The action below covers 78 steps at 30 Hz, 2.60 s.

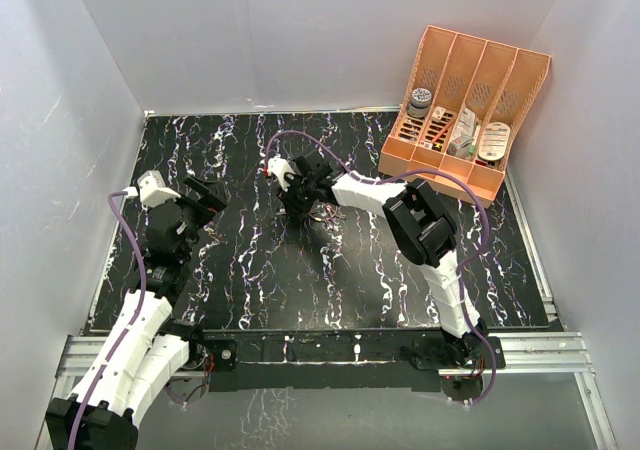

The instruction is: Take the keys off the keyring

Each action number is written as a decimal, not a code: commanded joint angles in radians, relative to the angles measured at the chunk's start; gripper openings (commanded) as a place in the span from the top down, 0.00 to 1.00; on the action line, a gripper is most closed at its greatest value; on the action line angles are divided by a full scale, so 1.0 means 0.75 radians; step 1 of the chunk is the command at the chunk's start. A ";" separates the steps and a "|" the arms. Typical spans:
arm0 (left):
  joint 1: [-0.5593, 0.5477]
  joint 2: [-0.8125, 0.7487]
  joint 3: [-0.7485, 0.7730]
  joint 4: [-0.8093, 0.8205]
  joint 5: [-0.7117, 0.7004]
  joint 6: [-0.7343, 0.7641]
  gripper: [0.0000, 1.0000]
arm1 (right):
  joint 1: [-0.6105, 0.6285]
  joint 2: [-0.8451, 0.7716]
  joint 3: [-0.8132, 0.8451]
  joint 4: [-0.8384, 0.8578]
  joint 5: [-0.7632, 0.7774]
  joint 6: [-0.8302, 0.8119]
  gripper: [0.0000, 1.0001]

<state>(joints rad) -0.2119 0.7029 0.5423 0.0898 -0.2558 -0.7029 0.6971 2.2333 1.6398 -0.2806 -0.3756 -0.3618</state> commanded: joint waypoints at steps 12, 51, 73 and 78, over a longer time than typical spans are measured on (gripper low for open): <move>0.008 -0.007 -0.006 0.045 -0.021 0.019 0.09 | 0.003 -0.030 -0.054 0.026 0.080 0.119 1.00; -0.021 0.666 0.192 1.448 1.251 0.005 0.59 | 0.024 -1.071 -0.299 0.514 0.488 0.485 1.00; -0.163 0.799 0.308 1.479 1.439 0.106 0.78 | 0.053 -1.178 -0.409 0.597 0.428 0.616 1.00; -0.257 0.757 0.312 1.441 1.474 0.155 0.80 | 0.064 -1.186 -0.423 0.597 0.452 0.611 1.00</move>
<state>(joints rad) -0.3496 1.3182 0.7357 1.1416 0.8040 -0.6266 0.7341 1.3972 1.3254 0.0795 -0.0536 0.0856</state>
